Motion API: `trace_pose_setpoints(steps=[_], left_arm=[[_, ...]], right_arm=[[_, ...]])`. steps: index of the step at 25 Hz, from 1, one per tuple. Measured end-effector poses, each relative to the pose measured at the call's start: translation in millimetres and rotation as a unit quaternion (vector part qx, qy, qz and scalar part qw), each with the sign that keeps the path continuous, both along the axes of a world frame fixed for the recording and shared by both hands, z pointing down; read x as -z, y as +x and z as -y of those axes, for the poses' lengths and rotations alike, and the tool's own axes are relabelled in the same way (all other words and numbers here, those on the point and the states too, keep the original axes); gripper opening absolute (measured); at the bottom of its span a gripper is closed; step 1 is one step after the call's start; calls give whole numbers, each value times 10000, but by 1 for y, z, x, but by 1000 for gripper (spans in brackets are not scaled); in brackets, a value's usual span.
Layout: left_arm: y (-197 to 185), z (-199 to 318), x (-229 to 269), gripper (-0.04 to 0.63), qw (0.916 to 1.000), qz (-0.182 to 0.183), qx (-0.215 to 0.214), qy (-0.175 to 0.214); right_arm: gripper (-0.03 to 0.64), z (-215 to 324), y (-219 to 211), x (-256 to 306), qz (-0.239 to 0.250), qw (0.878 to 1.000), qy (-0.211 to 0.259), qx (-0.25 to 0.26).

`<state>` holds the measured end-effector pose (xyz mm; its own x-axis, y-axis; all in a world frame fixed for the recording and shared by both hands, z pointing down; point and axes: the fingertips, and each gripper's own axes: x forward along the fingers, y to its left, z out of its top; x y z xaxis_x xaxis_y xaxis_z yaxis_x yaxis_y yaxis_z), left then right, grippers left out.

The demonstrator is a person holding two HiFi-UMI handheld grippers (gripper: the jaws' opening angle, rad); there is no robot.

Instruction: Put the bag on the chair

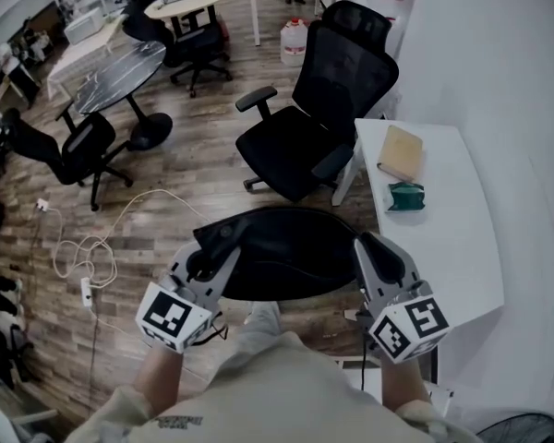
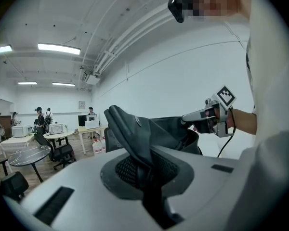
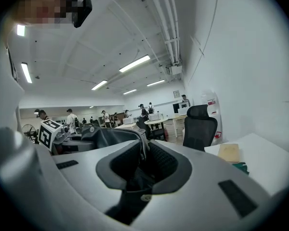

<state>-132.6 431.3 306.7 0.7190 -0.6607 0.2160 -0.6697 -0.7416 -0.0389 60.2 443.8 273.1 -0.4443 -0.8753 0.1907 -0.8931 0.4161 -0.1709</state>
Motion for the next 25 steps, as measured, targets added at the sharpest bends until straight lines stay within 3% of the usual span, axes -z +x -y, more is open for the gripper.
trace_pose_setpoints(steps=[9,15,25], left_arm=[[-30,132,0,46,9999,-94,-26,-62],[-51,230,-1,46,9998,-101,-92,-112],[-47,379,6,48,9998,-7,-128,170]], right_arm=[[77,134,-31,4,-152,9999,-59,-20],[78,233,-50,4,79,9999,-84,-48],[78,378,-45,10,-6,9995,85,-303]])
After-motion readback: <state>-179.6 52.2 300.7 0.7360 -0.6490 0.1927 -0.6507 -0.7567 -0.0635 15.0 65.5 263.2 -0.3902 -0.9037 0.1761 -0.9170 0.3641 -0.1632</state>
